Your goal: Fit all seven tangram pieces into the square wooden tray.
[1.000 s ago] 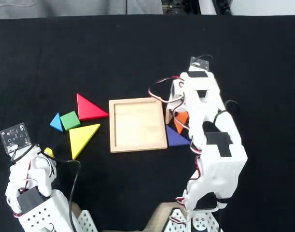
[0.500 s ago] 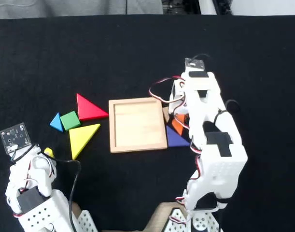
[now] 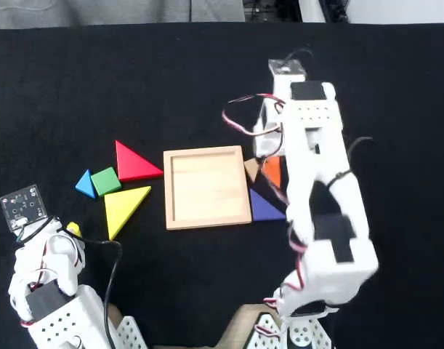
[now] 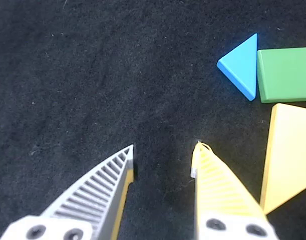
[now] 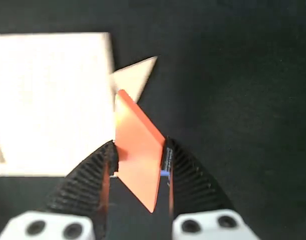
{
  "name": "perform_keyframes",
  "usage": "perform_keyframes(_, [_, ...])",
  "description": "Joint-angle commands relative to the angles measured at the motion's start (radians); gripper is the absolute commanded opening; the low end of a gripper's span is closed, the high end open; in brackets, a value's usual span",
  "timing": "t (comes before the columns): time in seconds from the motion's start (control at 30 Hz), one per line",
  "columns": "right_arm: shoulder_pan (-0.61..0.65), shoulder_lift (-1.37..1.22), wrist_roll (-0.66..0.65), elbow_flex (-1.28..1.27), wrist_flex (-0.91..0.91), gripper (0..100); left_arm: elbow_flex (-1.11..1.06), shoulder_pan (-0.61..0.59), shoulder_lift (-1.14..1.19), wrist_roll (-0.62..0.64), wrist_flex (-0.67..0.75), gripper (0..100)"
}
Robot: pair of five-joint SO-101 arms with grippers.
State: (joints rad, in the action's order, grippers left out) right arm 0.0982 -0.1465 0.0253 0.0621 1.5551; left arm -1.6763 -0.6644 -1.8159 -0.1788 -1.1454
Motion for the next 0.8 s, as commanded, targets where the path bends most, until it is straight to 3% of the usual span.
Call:
perform_keyframes(0.0, [0.109,0.14,-0.017,-0.041,0.015,2.1,-0.007,0.008,-0.003,0.0,-0.002,20])
perform_keyframes(0.27, [0.284,0.12,-0.008,-0.329,-0.259,2.5,-0.007,0.008,-0.003,0.0,-0.002,20])
perform_keyframes(0.5, [0.258,0.102,0.081,-0.369,-0.315,2.6,-0.007,0.008,-0.003,0.0,-0.002,20])
perform_keyframes(0.77, [0.255,0.101,0.084,-0.398,-0.324,2.6,-0.007,0.008,-0.003,0.0,-0.002,20])
